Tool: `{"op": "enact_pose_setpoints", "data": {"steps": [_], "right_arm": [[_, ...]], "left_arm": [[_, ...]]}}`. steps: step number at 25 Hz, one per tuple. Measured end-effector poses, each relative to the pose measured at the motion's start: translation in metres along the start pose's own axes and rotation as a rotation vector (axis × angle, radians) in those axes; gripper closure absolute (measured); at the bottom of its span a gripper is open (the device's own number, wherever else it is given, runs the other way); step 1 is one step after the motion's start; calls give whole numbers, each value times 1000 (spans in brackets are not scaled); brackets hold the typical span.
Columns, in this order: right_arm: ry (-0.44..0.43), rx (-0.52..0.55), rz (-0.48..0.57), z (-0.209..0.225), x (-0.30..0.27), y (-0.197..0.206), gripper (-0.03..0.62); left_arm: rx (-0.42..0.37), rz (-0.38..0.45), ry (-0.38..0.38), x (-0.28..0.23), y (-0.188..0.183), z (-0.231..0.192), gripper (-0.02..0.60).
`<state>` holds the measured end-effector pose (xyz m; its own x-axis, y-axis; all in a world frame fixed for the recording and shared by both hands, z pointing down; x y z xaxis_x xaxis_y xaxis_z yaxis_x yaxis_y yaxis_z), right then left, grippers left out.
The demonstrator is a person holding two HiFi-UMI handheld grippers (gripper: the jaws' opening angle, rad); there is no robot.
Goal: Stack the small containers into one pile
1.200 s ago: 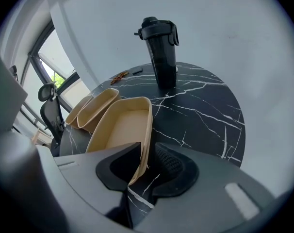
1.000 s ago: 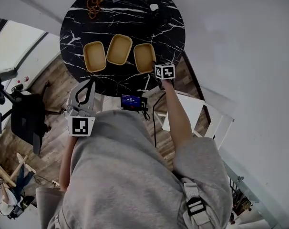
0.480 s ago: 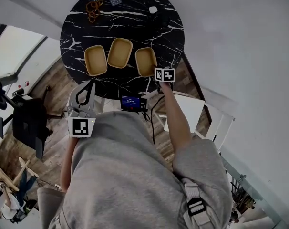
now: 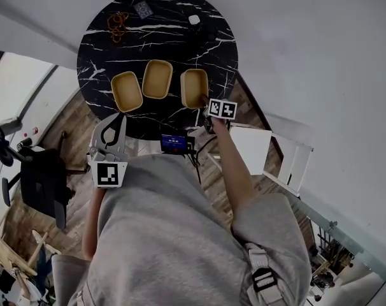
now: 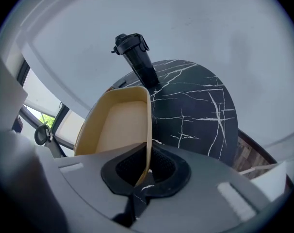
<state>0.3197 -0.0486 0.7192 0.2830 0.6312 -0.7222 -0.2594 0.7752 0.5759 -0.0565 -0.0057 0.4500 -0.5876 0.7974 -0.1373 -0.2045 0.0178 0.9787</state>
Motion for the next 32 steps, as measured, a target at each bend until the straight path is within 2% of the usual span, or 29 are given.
{"op": "enact_pose_setpoints", "data": {"steps": [7,15,19,26,32], "right_arm": [[-12,-142,69,-16,15,-3,577],[-50,-192,111,-43,17,-16,577],[-79,-184,108,-65,8,-19,577],[-129,-136,94,-104,-11,-32,577],[-87,-125,55,-128,-30,-31,576]], "left_arm": [[15,14,49,3,7,-10,577],[26,23,58,7,14,-29,577],[6,30,47,14,18,-41,577],[35,15,14,25,24,-51,577],[15,41,0,36,34,-56,577]]}}
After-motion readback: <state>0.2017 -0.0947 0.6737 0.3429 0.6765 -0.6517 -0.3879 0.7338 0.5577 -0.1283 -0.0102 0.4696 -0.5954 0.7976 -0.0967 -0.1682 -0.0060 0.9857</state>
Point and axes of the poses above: the fingertips, and each gripper's own axes: x backward along the fingers, z to its right, y out of its underside, the point moved 6 cm from there along x, backward along the fingers, and after that the axes turned 13 degrees about z, right-handed, at the moved point
